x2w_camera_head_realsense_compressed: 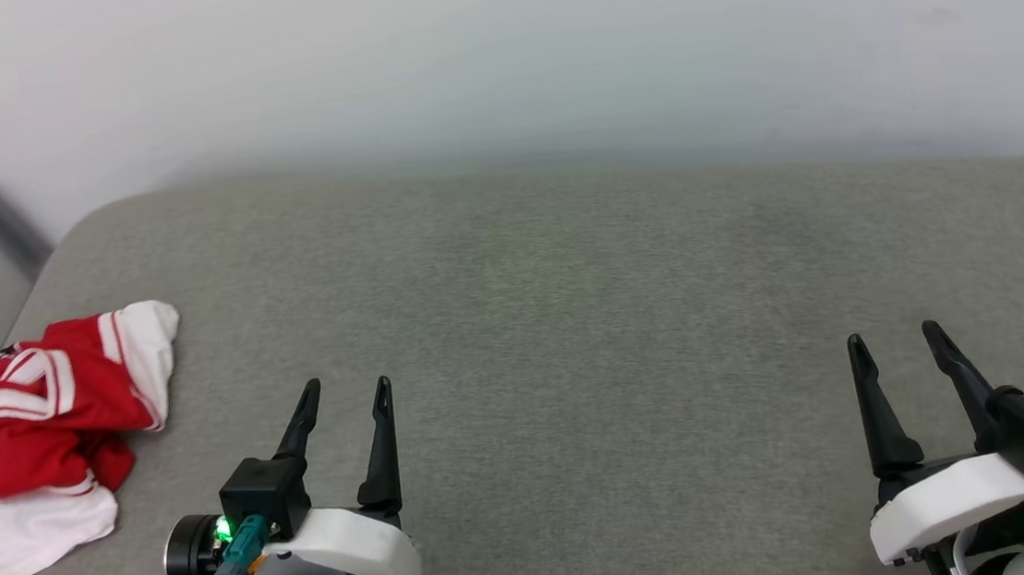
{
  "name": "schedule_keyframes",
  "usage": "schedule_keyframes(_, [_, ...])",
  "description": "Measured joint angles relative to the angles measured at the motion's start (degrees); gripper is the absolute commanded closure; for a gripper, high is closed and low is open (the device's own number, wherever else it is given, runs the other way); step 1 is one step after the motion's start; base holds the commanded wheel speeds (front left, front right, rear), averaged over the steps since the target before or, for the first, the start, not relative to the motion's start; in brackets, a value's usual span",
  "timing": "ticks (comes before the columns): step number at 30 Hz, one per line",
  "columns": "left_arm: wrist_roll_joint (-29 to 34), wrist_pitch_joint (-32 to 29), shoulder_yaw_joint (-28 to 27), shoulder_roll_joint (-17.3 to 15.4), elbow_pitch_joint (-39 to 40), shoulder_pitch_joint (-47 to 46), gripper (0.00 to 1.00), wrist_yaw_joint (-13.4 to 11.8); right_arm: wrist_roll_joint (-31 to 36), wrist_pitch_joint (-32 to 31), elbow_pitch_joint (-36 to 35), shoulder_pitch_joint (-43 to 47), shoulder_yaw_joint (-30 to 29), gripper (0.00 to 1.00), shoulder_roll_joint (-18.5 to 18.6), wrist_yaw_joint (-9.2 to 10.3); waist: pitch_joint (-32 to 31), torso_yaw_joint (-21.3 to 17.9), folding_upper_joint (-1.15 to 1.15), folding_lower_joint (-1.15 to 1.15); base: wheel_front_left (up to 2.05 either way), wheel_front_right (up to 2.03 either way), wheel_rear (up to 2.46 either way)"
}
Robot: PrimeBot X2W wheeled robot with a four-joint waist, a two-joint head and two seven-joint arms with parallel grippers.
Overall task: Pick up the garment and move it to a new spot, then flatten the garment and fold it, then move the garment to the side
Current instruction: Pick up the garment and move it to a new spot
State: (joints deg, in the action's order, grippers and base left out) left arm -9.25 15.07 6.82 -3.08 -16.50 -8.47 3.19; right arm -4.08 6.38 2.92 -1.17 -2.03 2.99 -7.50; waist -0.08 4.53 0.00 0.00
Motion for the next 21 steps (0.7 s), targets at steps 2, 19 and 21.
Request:
schedule_keyframes(2, [-0.16,0.0,-0.21,0.02,-0.11,-0.02,0.0,-0.19,-0.08,-0.37,-0.48,0.03,0.08,0.0,0.0,0.0,0.05,1.45,0.0,0.0,0.0,0.0,0.0])
schedule_keyframes(19, [-0.68,0.0,-5.77,0.08,0.26,0.08,0.0,-1.18,-1.43,-1.93,-3.94,0.24,3.41,0.0,-0.03,0.0,1.09,16.86,0.0,0.0,0.0,0.0,0.0])
schedule_keyframes(21, [-0.6,0.0,-6.38,0.07,0.19,0.1,0.0,-1.16,-1.41,-2.19,-4.39,0.26,3.79,0.0,-0.04,0.0,1.18,18.3,0.0,0.0,0.0,0.0,0.0])
